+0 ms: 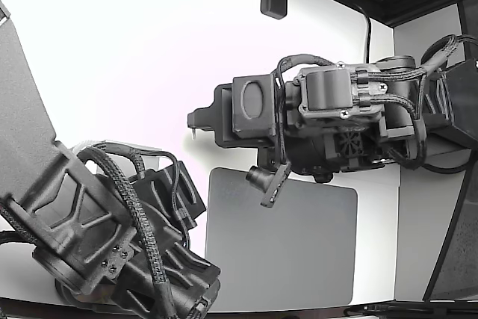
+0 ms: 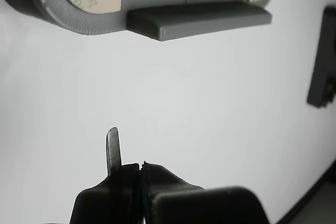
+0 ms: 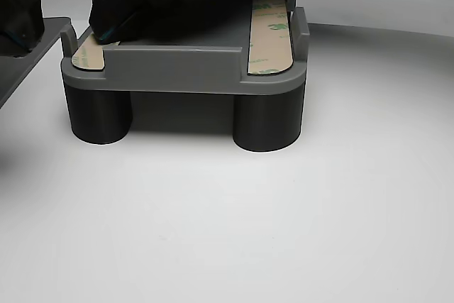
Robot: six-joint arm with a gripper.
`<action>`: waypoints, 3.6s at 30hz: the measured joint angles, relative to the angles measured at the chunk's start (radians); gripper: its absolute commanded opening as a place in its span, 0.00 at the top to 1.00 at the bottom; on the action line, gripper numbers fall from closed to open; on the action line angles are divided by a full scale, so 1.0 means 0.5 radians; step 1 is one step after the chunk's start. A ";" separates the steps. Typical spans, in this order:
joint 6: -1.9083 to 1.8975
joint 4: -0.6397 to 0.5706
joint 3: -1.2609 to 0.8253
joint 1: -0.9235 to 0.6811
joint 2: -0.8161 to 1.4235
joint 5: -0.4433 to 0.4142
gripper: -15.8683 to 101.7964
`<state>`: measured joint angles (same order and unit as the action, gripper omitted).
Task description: Peel off protective film from adhesive tape.
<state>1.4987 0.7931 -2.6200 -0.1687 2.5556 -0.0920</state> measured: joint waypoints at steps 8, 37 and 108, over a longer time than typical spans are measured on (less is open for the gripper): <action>0.061 -0.046 0.101 -0.046 -0.236 -0.064 0.96; -0.083 -0.086 0.144 -0.295 -0.365 -0.344 0.96; -0.245 -0.408 0.074 -0.426 -0.635 -0.463 0.96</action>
<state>1.3760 0.5890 -2.5832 -0.3820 2.2381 -0.3237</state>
